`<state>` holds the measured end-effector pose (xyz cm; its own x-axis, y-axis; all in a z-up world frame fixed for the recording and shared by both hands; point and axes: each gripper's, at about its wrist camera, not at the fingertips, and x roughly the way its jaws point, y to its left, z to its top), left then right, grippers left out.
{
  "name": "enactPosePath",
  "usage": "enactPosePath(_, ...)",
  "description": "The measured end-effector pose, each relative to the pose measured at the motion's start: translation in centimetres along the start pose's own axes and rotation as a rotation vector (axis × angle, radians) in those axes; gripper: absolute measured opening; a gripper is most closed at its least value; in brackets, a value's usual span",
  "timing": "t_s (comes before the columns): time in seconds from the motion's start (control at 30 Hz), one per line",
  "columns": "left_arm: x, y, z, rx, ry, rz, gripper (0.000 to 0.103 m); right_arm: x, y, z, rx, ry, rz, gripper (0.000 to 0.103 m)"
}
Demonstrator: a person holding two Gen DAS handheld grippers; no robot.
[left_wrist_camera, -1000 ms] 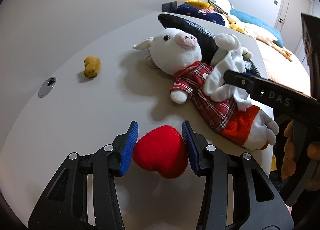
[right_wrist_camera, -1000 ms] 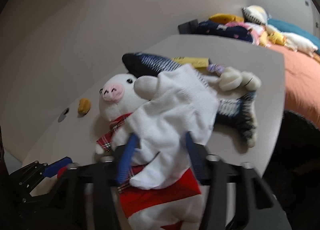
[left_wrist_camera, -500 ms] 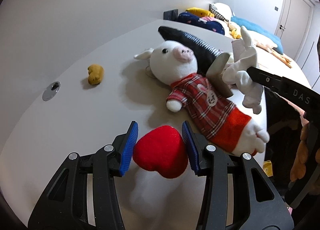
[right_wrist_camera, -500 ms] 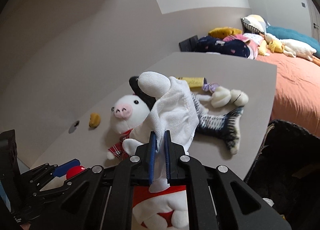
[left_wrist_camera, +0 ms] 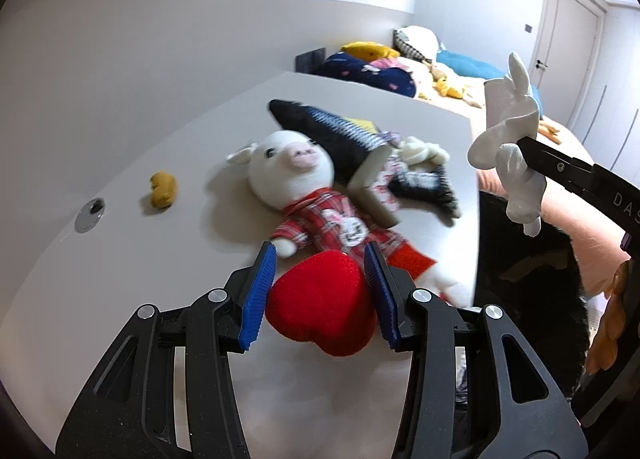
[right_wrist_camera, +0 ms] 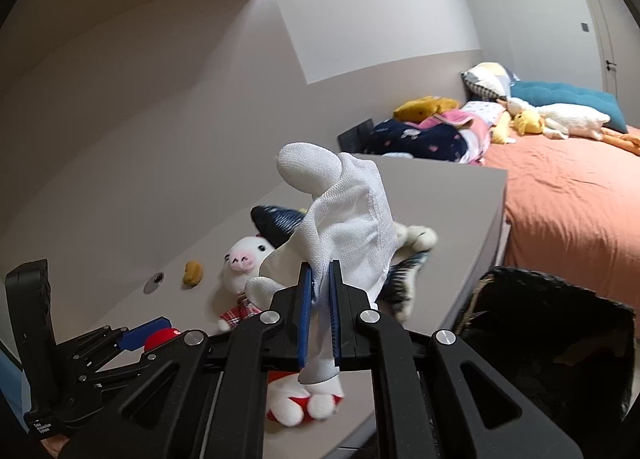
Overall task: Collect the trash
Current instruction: 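Grasp the white glove puppet with the right tool while the left tool holds the heart, then carry the heart and glove puppet over the trash bin and release both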
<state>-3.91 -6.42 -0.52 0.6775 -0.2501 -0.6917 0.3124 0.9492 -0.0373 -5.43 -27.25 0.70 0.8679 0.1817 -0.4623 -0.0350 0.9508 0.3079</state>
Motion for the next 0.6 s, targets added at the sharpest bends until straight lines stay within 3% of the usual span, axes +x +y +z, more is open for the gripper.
enactPosePath(0.6,0.6,-7.2,1.5,0.071,-0.015,-0.128,0.045,-5.5,-5.6,0.0,0.051,-0.053,-0.115,0.010)
